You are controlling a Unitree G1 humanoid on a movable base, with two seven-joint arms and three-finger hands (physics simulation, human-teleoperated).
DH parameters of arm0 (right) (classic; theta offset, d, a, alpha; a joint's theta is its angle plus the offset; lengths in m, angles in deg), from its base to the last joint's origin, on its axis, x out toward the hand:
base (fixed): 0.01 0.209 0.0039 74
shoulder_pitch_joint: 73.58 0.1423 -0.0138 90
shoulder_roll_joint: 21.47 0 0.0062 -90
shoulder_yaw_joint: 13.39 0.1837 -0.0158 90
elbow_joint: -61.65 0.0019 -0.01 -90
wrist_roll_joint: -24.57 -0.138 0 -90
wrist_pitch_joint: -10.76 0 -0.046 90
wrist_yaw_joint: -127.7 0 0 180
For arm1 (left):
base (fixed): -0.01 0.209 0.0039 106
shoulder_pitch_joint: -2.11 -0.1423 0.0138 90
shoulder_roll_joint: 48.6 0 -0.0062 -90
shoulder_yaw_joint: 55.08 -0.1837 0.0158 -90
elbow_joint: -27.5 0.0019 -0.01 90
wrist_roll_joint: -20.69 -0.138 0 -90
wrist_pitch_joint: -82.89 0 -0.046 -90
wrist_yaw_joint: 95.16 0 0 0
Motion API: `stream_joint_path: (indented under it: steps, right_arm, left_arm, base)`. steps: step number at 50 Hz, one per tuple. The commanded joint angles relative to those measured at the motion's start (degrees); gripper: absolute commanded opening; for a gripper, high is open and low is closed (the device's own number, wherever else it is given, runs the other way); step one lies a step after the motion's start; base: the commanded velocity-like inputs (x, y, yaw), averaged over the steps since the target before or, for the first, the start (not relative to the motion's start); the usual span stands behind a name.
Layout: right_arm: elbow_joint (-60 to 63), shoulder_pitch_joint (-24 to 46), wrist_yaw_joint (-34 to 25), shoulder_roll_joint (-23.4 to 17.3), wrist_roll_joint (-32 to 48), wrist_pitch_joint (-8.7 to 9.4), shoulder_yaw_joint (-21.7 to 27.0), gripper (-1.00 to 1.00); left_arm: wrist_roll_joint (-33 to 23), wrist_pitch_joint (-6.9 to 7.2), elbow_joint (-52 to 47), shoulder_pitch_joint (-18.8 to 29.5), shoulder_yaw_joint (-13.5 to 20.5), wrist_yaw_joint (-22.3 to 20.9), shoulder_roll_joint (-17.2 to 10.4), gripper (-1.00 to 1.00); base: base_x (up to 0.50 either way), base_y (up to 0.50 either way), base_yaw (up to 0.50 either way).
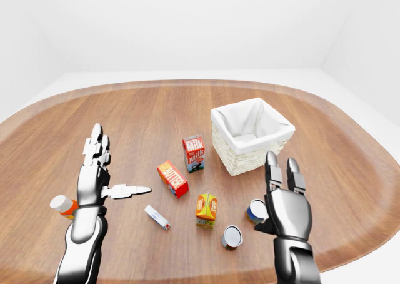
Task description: Pick up the alphabet soup and the tomato sauce, and put them in the basket.
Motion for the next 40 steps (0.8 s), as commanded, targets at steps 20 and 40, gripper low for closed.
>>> stream_joint_path:
  steps: [20,40]
  right_arm:
    - [-6.84,0.17,3.43,-2.11,3.15,0.00,-2.34,1.00]
    - [-13.66,2.81,7.66,-4.68,5.16,0.00,-4.43,1.00]
  left_arm:
    - [-0.06,0.00,-0.63,-0.14,-0.01,0.00,0.02,1.00]
    - [-0.04,0.00,-0.40,-0.03,0.01,0.02,-0.02,1.00]
  base:
    - [0.00,0.00,0.00]
    - [0.00,0.00,0.00]
